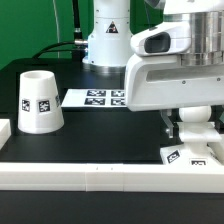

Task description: Assemble lamp

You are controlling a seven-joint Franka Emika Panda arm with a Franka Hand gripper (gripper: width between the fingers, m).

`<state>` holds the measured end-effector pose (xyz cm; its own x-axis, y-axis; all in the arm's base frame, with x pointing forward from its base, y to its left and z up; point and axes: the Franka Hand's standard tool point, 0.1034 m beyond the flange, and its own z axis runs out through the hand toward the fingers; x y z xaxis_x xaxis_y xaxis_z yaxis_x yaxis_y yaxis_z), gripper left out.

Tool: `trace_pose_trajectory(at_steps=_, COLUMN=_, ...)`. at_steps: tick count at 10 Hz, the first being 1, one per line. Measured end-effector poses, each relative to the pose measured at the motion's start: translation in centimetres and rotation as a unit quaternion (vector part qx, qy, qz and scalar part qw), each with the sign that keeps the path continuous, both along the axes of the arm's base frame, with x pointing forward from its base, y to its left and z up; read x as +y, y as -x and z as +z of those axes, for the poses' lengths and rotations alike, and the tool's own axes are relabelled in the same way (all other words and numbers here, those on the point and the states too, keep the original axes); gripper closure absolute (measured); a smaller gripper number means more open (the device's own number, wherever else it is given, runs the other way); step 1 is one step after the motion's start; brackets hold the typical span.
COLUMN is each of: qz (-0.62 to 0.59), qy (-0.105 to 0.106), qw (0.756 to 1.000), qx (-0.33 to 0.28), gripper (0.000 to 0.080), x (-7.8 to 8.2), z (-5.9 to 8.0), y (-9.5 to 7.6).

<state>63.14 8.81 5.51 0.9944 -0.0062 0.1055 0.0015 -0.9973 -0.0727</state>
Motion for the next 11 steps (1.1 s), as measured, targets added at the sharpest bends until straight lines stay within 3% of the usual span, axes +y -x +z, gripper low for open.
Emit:
trace_pose_trajectory(at_steps=1, qz=0.0, qy=0.0, qw=1.0, qx=0.0, gripper=0.0188, x=0.0, z=0.0, y=0.0)
trace_pose_trajectory(at_steps=2, qz=0.001, qy=0.0, qw=1.0, qx=0.0, gripper=0.0188, x=0.0, z=0.0, y=0.0)
trace_pose_trajectory(at_steps=3, qz=0.001, qy=0.0, qw=1.0, qx=-0.003, gripper=0.0118, x=0.0, z=0.2, y=0.4)
trace_pose_trajectory(at_steps=9, qz=-0.033, qy=0.0, qw=0.999, qx=0.011, gripper=0.0101, x=-0.2, z=2.2, y=10.2)
trace_pose_trajectory(at_steps=11, qz=-0.053, qy=-0.01, qw=0.998, qx=0.022, gripper=0.0101, x=0.4, z=2.5, y=11.2)
